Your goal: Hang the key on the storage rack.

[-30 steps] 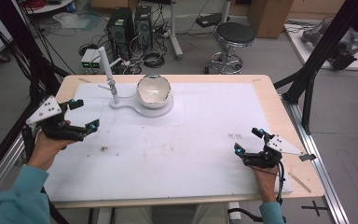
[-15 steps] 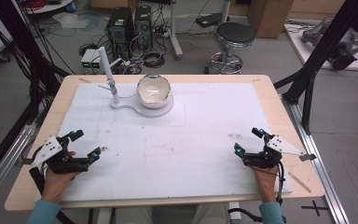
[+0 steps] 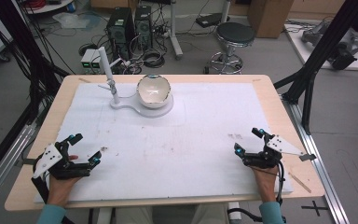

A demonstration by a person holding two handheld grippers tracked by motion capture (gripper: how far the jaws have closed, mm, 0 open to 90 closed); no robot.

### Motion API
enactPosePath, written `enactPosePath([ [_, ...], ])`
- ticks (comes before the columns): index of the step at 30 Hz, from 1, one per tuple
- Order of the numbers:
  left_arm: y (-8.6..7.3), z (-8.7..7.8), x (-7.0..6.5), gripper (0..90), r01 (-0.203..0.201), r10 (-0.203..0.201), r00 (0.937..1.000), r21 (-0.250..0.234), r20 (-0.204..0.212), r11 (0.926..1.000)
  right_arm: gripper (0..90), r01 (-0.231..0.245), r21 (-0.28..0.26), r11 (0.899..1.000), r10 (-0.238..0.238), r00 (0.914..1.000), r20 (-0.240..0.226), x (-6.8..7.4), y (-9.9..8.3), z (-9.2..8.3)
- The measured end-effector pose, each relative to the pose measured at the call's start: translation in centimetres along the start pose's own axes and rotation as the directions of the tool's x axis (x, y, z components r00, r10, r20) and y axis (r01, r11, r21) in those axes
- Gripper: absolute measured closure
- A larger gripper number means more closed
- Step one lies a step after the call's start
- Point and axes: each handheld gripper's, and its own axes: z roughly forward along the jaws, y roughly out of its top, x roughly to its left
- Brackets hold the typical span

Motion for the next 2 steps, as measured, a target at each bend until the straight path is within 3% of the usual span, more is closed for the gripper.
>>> enactPosePath([
  [2,0.0,0.04,0.01,1.7,0.004,-0.004,1.0,0.001,-0.004,1.0,0.6,0.0,-0.003,1.0,0.0,1.0,0.0,-0.03,0.0,0.02],
])
